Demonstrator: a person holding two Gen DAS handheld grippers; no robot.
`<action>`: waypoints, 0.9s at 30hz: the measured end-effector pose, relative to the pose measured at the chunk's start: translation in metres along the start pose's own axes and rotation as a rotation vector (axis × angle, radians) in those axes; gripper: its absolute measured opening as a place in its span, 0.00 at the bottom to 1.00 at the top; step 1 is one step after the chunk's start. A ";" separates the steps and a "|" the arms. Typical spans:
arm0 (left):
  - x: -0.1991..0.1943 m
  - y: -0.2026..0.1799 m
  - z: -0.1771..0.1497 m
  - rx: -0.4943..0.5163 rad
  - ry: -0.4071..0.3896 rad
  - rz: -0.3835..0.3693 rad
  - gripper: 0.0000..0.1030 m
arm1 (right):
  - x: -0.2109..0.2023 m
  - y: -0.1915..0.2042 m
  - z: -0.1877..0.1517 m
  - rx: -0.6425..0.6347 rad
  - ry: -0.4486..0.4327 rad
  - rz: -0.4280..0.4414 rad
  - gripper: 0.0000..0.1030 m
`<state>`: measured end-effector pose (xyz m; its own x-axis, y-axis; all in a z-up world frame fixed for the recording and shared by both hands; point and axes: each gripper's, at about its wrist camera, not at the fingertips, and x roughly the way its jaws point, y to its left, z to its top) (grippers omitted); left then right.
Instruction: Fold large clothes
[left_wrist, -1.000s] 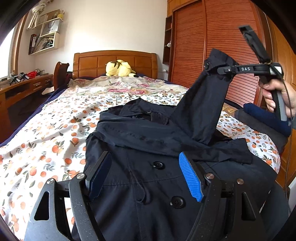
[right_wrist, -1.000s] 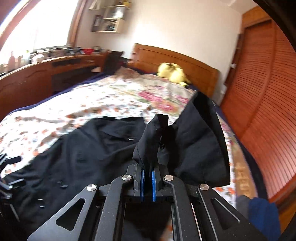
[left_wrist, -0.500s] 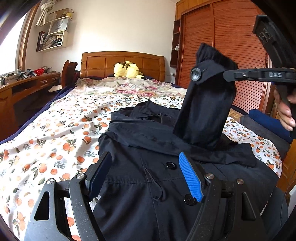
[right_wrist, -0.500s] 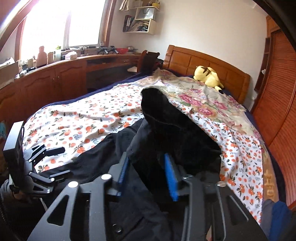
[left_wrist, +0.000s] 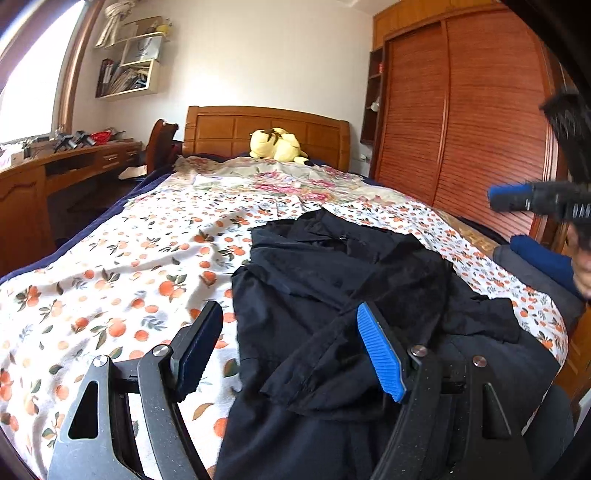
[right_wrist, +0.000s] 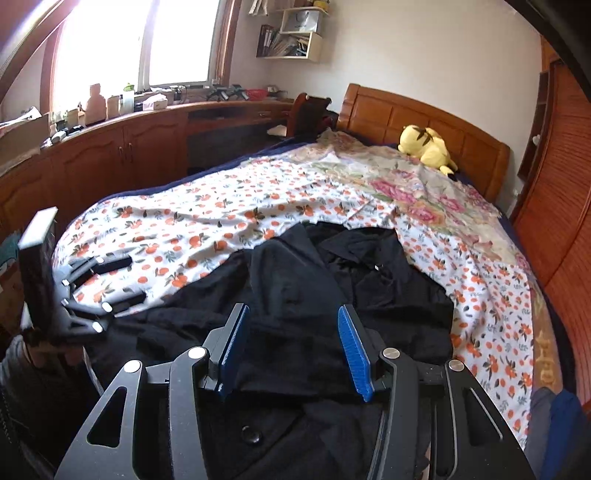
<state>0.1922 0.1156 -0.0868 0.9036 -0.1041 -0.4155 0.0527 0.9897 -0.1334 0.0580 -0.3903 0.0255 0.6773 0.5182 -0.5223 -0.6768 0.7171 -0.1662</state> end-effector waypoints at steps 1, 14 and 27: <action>-0.001 0.003 -0.001 -0.007 0.001 0.002 0.74 | 0.003 0.000 0.000 0.007 0.008 0.005 0.50; -0.011 0.018 -0.021 -0.016 0.053 0.083 0.74 | 0.104 0.032 -0.029 0.131 0.098 0.181 0.50; -0.037 0.018 -0.037 -0.010 0.125 0.148 0.74 | 0.136 0.068 -0.043 0.098 0.163 0.284 0.50</action>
<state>0.1437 0.1337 -0.1066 0.8415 0.0306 -0.5394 -0.0817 0.9941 -0.0712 0.0916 -0.2906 -0.0928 0.4050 0.6281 -0.6644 -0.7959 0.5999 0.0820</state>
